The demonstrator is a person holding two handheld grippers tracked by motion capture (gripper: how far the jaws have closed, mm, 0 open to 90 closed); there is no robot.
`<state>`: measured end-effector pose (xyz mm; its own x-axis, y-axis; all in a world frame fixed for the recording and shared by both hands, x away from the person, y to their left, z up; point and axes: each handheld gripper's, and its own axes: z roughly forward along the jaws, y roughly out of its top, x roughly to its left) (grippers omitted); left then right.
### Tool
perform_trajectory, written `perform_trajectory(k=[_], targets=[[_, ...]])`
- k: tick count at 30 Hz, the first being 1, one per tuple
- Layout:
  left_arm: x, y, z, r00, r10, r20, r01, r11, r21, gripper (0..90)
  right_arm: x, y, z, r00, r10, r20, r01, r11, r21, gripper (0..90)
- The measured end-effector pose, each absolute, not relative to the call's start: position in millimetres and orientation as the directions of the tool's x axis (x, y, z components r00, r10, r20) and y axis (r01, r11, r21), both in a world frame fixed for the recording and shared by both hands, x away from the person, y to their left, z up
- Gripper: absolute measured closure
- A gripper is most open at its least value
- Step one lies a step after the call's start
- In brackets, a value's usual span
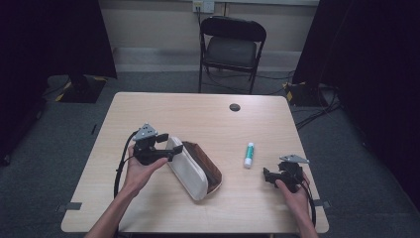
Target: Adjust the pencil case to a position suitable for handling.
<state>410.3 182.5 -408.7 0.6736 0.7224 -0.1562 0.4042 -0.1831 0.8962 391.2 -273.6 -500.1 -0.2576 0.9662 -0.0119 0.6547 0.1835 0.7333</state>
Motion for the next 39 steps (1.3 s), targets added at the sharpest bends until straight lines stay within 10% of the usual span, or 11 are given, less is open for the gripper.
perform_trajectory(k=[20, 39], targets=[[413, 149, -421, 0.626, 0.771, -0.115, 0.427, -0.216, 0.878, 16.2, 391, -273, -500, -0.261, 0.965, -0.013, 0.654, 0.186, 0.733, 11.4], [428, 194, -422, 0.637, 0.753, -0.163, 0.445, -0.186, 0.876, 43.8, 390, -272, -500, -0.270, 0.963, -0.014, 0.651, 0.194, 0.734, 11.4]])
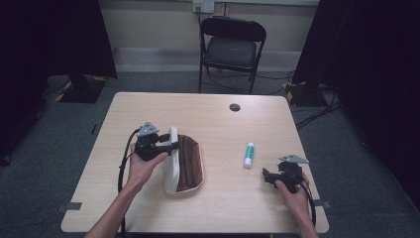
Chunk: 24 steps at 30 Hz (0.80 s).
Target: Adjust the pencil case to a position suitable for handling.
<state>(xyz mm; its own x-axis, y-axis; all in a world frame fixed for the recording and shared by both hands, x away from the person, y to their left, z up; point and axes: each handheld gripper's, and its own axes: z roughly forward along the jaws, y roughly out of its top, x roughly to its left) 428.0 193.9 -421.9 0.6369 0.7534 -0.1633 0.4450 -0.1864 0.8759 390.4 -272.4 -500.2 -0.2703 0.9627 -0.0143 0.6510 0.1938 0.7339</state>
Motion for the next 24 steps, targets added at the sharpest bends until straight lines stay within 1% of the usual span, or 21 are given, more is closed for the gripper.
perform_trajectory(k=[3, 6, 8, 10, 12, 14, 17, 18, 19, 20, 21, 24], targets=[[421, 194, -418, 0.639, 0.749, -0.175, 0.443, -0.172, 0.880, 38.3, 390, -272, -500, -0.270, 0.963, -0.014, 0.651, 0.194, 0.734, 11.4], [408, 188, -416, 0.657, 0.738, -0.152, 0.428, -0.200, 0.881, 28.7, 390, -272, -500, -0.269, 0.963, -0.016, 0.652, 0.195, 0.733, 11.4], [399, 186, -416, 0.664, 0.727, -0.175, 0.433, -0.184, 0.882, 24.2, 390, -272, -500, -0.269, 0.963, -0.016, 0.652, 0.194, 0.733, 11.4], [393, 185, -416, 0.672, 0.719, -0.178, 0.429, -0.183, 0.884, 21.2, 390, -272, -500, -0.269, 0.963, -0.017, 0.652, 0.195, 0.733, 11.4], [383, 184, -414, 0.667, 0.732, -0.140, 0.403, -0.196, 0.894, 21.7, 390, -272, -500, -0.272, 0.962, -0.014, 0.652, 0.195, 0.733, 11.4], [377, 182, -416, 0.676, 0.722, -0.147, 0.416, -0.209, 0.885, 21.7, 390, -271, -500, -0.271, 0.963, -0.013, 0.653, 0.193, 0.733, 11.3], [369, 176, -421, 0.679, 0.724, -0.121, 0.420, -0.248, 0.873, 22.1, 390, -271, -500, -0.272, 0.962, -0.013, 0.652, 0.194, 0.733, 11.3], [367, 174, -422, 0.689, 0.715, -0.123, 0.416, -0.250, 0.874, 24.1, 390, -271, -500, -0.272, 0.962, -0.013, 0.652, 0.194, 0.733, 11.3], [364, 171, -424, 0.700, 0.708, -0.095, 0.396, -0.274, 0.876, 26.0, 390, -271, -500, -0.270, 0.963, -0.013, 0.653, 0.193, 0.732, 11.3], [364, 171, -424, 0.700, 0.708, -0.095, 0.396, -0.274, 0.876, 32.2, 390, -271, -500, -0.270, 0.963, -0.013, 0.653, 0.193, 0.732, 11.3], [363, 170, -425, 0.704, 0.705, -0.091, 0.386, -0.271, 0.882, 32.2, 390, -271, -500, -0.270, 0.963, -0.014, 0.652, 0.193, 0.733, 11.3], [363, 169, -428, 0.698, 0.713, -0.065, 0.388, -0.300, 0.872, 37.1, 389, -271, -500, -0.271, 0.962, -0.013, 0.652, 0.194, 0.733, 11.3]])
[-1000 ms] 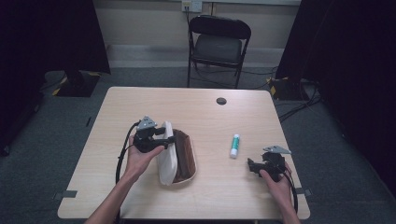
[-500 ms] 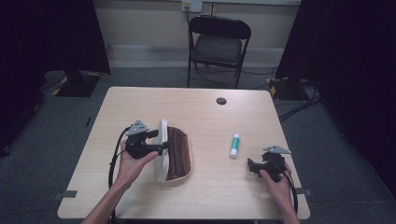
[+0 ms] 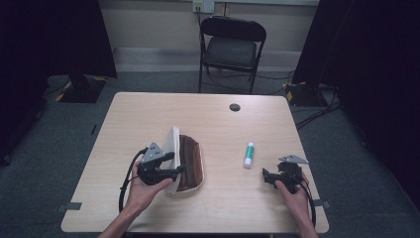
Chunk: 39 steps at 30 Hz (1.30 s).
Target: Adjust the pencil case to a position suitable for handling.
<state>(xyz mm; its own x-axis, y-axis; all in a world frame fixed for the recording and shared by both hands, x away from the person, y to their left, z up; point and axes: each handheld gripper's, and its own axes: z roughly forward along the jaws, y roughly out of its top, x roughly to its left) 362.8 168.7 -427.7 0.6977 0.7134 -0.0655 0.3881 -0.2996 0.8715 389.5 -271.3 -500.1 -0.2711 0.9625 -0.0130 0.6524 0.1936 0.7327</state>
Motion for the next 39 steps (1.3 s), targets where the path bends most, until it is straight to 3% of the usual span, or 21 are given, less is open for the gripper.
perform_trajectory(k=[11, 17, 22, 27, 35, 39], targets=[[368, 199, -425, 0.694, 0.715, -0.089, 0.414, -0.295, 0.861, 69.5, 389, -270, -500, -0.273, 0.962, -0.013, 0.652, 0.195, 0.733, 11.3], [372, 210, -424, 0.740, 0.658, -0.143, 0.414, -0.277, 0.867, 77.0, 389, -270, -500, -0.273, 0.962, -0.013, 0.652, 0.195, 0.733, 11.3], [371, 219, -424, 0.836, 0.501, -0.223, 0.403, -0.283, 0.870, 78.1, 389, -270, -500, -0.274, 0.962, -0.013, 0.652, 0.195, 0.733, 11.2], [369, 217, -426, 0.846, 0.488, -0.215, 0.391, -0.293, 0.872, 74.8, 389, -270, -500, -0.274, 0.962, -0.013, 0.652, 0.196, 0.733, 11.3], [346, 221, -430, 0.827, 0.541, -0.153, 0.371, -0.321, 0.871, 45.6, 389, -270, -500, -0.274, 0.962, -0.013, 0.652, 0.196, 0.733, 11.3], [342, 223, -440, 0.812, 0.568, -0.132, 0.375, -0.335, 0.864, 41.9, 389, -270, -500, -0.274, 0.962, -0.013, 0.652, 0.196, 0.733, 11.3]])
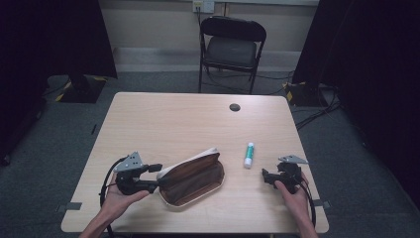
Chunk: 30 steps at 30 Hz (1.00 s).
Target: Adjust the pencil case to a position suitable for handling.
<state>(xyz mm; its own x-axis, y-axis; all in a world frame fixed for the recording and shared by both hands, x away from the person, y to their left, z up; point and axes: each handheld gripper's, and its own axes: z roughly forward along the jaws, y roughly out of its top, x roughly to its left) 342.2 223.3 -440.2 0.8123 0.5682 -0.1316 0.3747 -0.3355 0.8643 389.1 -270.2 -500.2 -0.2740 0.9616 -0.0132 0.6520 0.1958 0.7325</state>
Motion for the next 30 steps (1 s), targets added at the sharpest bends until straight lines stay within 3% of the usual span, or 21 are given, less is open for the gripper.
perform_trajectory(k=[4, 9, 14, 30], targets=[[348, 224, -450, 0.795, 0.594, -0.123, 0.401, -0.362, 0.842, 45.8, 389, -270, -500, -0.275, 0.961, -0.014, 0.651, 0.197, 0.733, 11.3], [358, 231, -453, 0.780, 0.610, -0.142, 0.409, -0.324, 0.853, 62.5, 389, -270, -500, -0.276, 0.961, -0.013, 0.651, 0.197, 0.733, 11.3], [371, 237, -457, 0.777, 0.601, -0.187, 0.429, -0.289, 0.856, 73.2, 390, -270, -500, -0.277, 0.961, -0.016, 0.651, 0.200, 0.732, 11.2], [377, 212, -451, 0.872, 0.446, -0.200, 0.371, -0.337, 0.865, 77.9, 390, -269, -500, -0.284, 0.959, -0.012, 0.650, 0.201, 0.733, 11.4]])
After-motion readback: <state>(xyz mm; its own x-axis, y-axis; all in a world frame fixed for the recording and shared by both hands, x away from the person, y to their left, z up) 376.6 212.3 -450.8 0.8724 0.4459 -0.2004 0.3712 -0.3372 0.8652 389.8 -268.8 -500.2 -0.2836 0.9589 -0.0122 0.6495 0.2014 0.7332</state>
